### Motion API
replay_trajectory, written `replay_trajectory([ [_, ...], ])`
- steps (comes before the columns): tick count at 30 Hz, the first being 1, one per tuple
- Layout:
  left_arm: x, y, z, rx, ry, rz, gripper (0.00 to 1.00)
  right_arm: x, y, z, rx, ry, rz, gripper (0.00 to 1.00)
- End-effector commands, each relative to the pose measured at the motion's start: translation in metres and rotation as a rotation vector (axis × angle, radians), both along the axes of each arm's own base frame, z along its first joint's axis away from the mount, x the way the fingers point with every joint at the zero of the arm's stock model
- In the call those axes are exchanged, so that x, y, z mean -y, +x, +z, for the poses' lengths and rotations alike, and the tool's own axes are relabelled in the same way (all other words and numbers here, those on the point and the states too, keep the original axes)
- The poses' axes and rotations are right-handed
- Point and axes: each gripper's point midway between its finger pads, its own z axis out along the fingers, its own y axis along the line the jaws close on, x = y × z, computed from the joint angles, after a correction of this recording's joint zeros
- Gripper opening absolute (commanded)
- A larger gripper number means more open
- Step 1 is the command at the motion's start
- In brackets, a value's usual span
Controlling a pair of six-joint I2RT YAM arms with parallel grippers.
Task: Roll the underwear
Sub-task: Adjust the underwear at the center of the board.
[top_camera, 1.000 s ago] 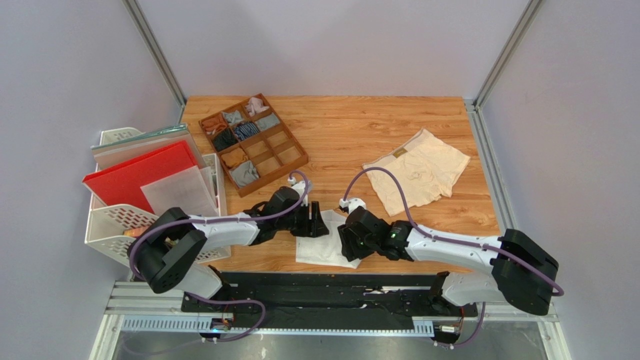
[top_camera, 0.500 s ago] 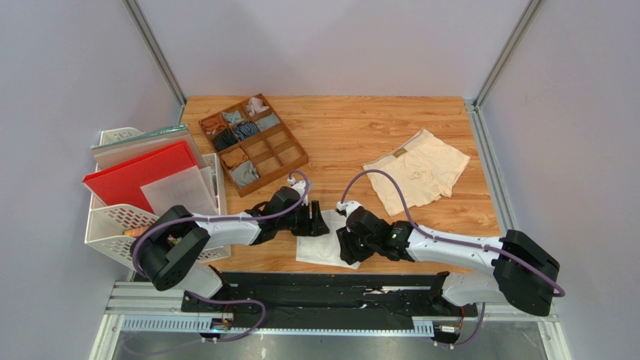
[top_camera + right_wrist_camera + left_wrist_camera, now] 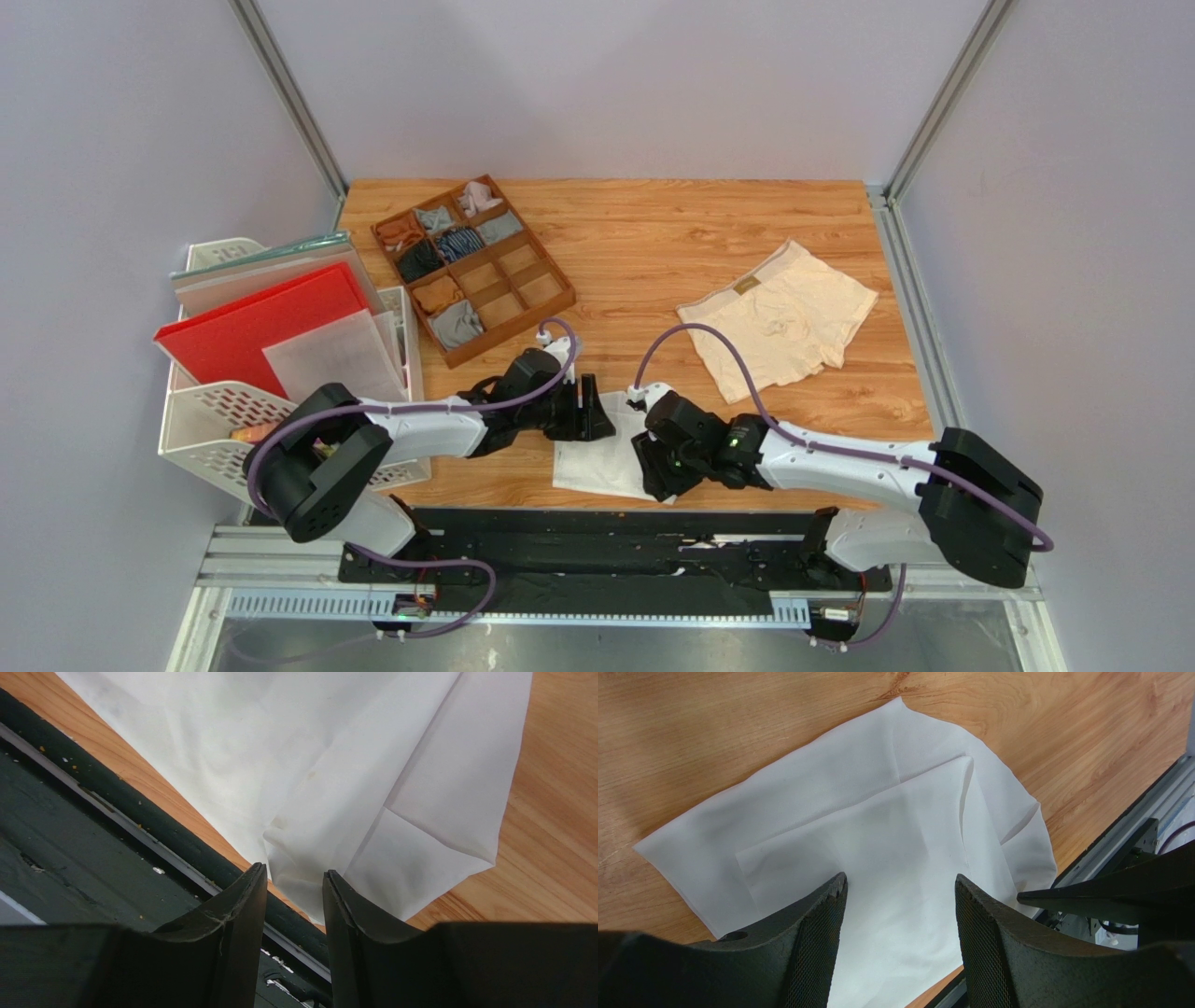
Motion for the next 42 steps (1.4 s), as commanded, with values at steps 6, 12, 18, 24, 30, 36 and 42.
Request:
replay_trajectory([
  [6,-0.015,-0.005,-0.021,-0.027,0.088,0.015,0.64,0.007,0.008,-0.001,0.056,-0.075,-0.006,0.22],
  [12,-0.019,-0.009,-0.03,-0.047,0.111,0.014,0.64,0.018,0.021,0.01,0.108,-0.123,-0.09,0.0],
  [18,-0.029,-0.011,-0.036,-0.047,0.153,0.032,0.64,0.045,0.045,0.027,0.218,-0.195,-0.265,0.0],
  [24,-0.031,-0.012,-0.036,-0.047,0.159,0.032,0.64,0.062,0.054,0.022,0.234,-0.292,-0.337,0.0],
  [30,-0.032,-0.011,-0.033,-0.039,0.157,0.041,0.64,0.076,0.047,0.019,0.198,-0.376,-0.369,0.0],
  [36,-0.027,-0.007,-0.025,-0.024,0.144,0.027,0.64,0.075,0.032,0.028,0.137,-0.336,-0.366,0.23],
  [42,-0.015,0.001,0.002,0.019,0.095,0.005,0.65,0.065,0.034,0.06,0.171,-0.213,-0.377,0.32],
])
